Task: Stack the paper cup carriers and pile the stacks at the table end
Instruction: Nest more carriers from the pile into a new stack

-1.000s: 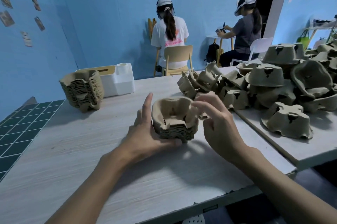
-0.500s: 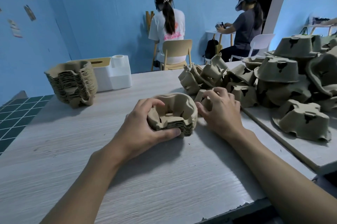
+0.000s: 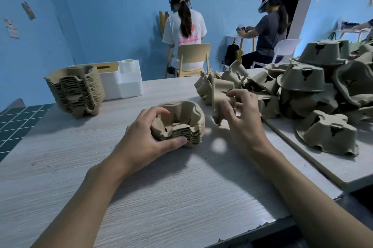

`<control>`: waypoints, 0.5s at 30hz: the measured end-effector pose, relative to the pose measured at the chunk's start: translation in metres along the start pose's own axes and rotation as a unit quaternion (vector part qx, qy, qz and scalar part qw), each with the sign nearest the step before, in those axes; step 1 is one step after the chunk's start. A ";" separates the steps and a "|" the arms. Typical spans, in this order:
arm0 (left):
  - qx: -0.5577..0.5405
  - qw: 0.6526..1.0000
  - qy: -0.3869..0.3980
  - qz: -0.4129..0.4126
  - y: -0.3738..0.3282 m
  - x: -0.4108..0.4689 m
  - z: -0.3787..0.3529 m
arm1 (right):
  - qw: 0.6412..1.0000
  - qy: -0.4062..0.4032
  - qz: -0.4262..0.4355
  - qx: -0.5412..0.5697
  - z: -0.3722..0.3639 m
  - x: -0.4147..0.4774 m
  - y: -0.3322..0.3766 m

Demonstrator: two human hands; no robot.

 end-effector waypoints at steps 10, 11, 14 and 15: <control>-0.018 1.000 0.006 -0.001 0.000 -0.001 0.000 | 0.997 0.042 -0.039 -0.041 -0.001 -0.001 -0.010; -0.019 1.000 0.004 0.000 0.001 0.000 -0.001 | 0.997 0.074 -0.030 -0.013 -0.003 -0.002 -0.009; -0.026 1.000 0.005 0.004 0.003 0.000 -0.001 | 0.987 0.150 0.024 -0.051 -0.006 -0.008 -0.004; -0.027 1.000 0.004 0.004 0.002 0.000 -0.001 | 0.987 0.145 0.032 -0.063 -0.006 -0.008 -0.003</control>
Point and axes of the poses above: each hand's wrist, its own x-axis towards the middle knuckle, its own z-axis out of the back of the hand, y = z × x, the point moved 2 cm from there along x, towards the middle knuckle, and after that the axes turned 1 degree about z, right-handed, at the moved point
